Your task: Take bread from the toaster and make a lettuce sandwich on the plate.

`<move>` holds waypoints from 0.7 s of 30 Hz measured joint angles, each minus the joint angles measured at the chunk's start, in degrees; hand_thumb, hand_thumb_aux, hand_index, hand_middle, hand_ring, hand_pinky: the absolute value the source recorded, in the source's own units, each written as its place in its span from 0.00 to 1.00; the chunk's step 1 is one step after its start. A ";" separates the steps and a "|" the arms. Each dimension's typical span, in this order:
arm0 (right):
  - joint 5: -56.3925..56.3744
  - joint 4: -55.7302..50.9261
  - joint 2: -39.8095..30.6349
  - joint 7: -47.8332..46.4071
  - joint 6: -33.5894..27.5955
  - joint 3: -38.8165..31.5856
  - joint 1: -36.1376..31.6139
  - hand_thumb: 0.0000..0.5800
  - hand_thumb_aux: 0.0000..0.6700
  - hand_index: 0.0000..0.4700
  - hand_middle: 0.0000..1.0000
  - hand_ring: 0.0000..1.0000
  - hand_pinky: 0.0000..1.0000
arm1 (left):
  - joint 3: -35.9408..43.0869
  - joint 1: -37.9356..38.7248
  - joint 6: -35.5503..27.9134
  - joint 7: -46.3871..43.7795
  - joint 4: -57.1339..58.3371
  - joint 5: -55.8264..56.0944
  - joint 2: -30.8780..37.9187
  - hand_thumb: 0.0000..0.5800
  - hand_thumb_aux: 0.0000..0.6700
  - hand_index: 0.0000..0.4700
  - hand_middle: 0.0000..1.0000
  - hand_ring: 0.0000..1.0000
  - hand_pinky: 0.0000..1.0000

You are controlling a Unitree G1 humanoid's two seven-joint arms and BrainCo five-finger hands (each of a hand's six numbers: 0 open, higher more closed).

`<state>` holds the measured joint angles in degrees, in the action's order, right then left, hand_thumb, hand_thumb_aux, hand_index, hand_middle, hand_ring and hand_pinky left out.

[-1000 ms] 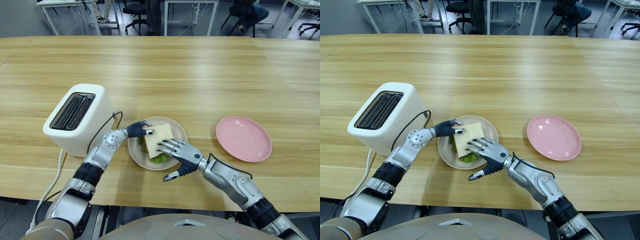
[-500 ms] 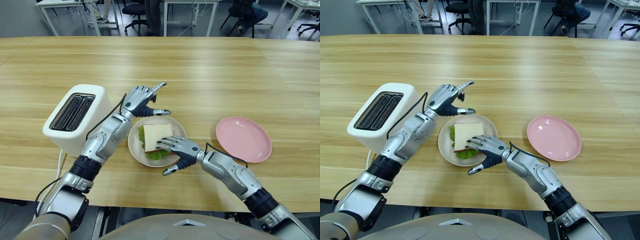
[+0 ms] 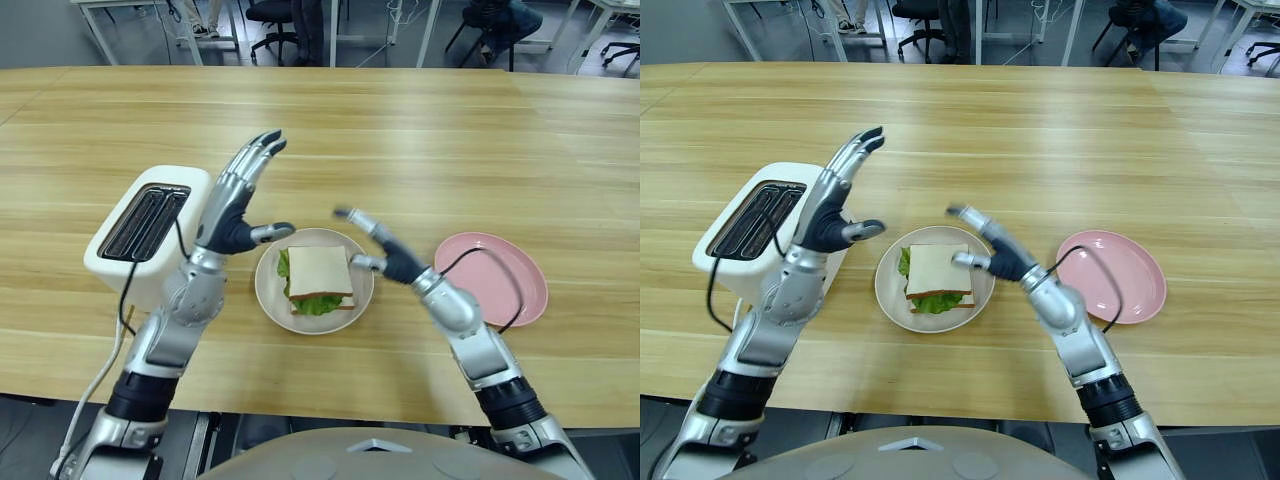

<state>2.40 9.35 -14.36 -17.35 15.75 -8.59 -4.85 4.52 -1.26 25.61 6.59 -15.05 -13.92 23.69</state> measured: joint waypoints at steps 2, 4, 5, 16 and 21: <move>-7.41 2.95 0.05 -2.65 -2.17 1.31 0.88 1.00 1.00 0.98 1.00 1.00 1.00 | -1.25 2.57 2.20 -3.60 -0.26 7.24 0.40 1.00 1.00 0.98 1.00 1.00 1.00; -12.64 5.50 -0.27 -5.16 -4.15 1.75 2.54 1.00 1.00 0.98 1.00 1.00 1.00 | -1.65 4.87 4.39 -7.71 -0.39 13.33 1.26 1.00 1.00 0.98 1.00 1.00 1.00; -14.07 6.42 -0.48 -6.05 -4.60 1.75 3.41 1.00 1.00 0.98 1.00 1.00 1.00 | -1.89 5.85 5.34 -9.37 -0.40 15.47 1.87 1.00 1.00 0.98 1.00 1.00 1.00; -11.64 9.44 -11.88 -19.56 2.27 -2.96 17.89 1.00 1.00 0.98 1.00 1.00 1.00 | 0.38 16.93 11.04 -35.44 2.83 22.15 13.93 1.00 1.00 0.98 1.00 1.00 1.00; 3.84 4.12 -11.95 -15.61 10.44 -6.33 19.19 1.00 1.00 0.98 1.00 1.00 1.00 | 4.84 17.56 10.66 -34.34 5.87 -1.10 13.79 1.00 1.00 0.98 1.00 1.00 1.00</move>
<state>6.24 13.48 -26.30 -32.96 26.19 -14.92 14.34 9.36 16.31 36.28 -27.75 -9.17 -15.03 37.48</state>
